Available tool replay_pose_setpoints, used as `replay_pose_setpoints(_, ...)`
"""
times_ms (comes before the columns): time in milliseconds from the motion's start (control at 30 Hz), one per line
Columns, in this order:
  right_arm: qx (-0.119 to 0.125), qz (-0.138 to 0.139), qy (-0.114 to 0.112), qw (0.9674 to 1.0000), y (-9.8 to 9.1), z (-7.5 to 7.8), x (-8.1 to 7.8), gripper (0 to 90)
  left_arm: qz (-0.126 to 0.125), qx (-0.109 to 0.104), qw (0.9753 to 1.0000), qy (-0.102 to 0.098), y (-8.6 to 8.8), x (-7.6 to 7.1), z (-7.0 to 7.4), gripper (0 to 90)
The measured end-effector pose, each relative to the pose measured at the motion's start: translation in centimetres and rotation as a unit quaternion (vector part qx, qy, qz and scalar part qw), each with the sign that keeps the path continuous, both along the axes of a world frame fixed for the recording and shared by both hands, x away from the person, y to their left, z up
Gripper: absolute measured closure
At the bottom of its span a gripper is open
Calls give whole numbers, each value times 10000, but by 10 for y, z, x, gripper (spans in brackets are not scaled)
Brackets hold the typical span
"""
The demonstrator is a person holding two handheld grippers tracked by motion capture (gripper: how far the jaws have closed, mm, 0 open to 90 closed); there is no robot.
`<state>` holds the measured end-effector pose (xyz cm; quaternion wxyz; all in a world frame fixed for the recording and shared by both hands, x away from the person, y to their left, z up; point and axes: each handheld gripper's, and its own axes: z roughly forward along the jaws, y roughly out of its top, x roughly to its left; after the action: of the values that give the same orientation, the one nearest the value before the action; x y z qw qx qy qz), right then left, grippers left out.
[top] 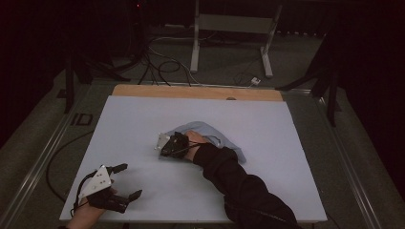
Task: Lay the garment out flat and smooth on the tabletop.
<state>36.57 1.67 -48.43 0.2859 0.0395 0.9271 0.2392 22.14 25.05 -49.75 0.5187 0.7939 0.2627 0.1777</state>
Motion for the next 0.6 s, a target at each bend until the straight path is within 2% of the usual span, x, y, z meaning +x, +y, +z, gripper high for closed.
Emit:
replay_pose_setpoints(33, 12, -26, -13, 10000, 0, 0, 0, 737, 7, 1, 10000, -3, 0, 0, 0, 0)
replay_pose_setpoints(67, -23, 68, -27, 10000, -1, 1, 1, 785, 7, 10, 10000, -2, 0, 0, 0, 0)
replay_pose_setpoints(100, 38, -3, -16, 10000, -1, 1, 0, 822, 2, 9, 10000, 0, -1, 0, 0, 0)
replay_pose_setpoints(167, 12, 27, -13, 10000, -2, 4, 1, 839, 6, 3, 10000, 27, -2, 0, 0, 0)
replay_pose_setpoints(300, 229, -19, 108, 9997, -7, 11, 2, 849, -76, 38, 9999, 81, -13, 0, 3, 0)
replay_pose_setpoints(333, 289, -4, 172, 9994, -9, 14, 2, 850, -137, -14, 9999, 88, -18, 1, 4, 0)
replay_pose_setpoints(400, 444, -86, 179, 9988, -13, 19, 2, 852, -136, 42, 9998, 158, -29, 3, 7, 0)
replay_pose_setpoints(433, 527, -120, 239, 9983, -15, 23, 2, 853, -156, 72, 9998, 100, -36, 4, 8, 0)
replay_pose_setpoints(500, 589, -144, 219, 9979, -19, 27, 2, 853, -168, 97, 9997, -158, -49, 6, 9, 0)
replay_pose_setpoints(567, 651, -154, 248, 9975, -23, 32, 2, 853, -430, 1, 9986, -307, -61, 8, 10, 1)
replay_pose_setpoints(600, 676, -155, 223, 9973, -25, 33, 1, 854, -492, 40, 9983, -316, -67, 9, 10, 7)
